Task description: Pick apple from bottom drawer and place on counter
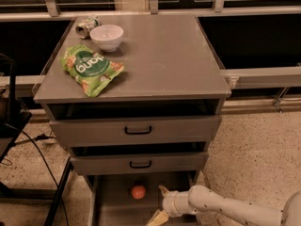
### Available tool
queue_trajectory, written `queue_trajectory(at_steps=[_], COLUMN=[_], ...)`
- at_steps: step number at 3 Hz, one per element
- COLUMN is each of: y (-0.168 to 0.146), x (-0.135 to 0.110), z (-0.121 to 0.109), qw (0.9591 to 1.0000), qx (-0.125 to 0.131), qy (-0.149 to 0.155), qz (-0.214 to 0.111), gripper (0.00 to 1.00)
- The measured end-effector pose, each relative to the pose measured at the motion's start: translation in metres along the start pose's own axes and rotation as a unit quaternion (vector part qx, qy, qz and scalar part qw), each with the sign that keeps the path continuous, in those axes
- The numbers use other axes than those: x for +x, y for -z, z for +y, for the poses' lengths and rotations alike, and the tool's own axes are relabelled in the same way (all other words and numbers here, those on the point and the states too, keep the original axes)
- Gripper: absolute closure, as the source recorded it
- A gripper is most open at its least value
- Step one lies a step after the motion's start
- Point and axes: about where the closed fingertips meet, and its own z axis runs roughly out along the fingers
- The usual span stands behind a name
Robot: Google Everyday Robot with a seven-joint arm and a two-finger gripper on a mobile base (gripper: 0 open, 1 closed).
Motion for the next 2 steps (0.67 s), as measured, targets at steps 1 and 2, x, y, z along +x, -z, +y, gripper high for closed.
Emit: queue_trajectory(at_steps=[1,2], y=[-0.0003,-0.0072], x=[0.003,-0.0005], z=[0.0016,-0.0063], qw=[0.9997,0.9987], qx=[0.02,0.038], qy=[0.011,0.03], qz=[-0.005,-0.017], gripper=[0.0,0.0])
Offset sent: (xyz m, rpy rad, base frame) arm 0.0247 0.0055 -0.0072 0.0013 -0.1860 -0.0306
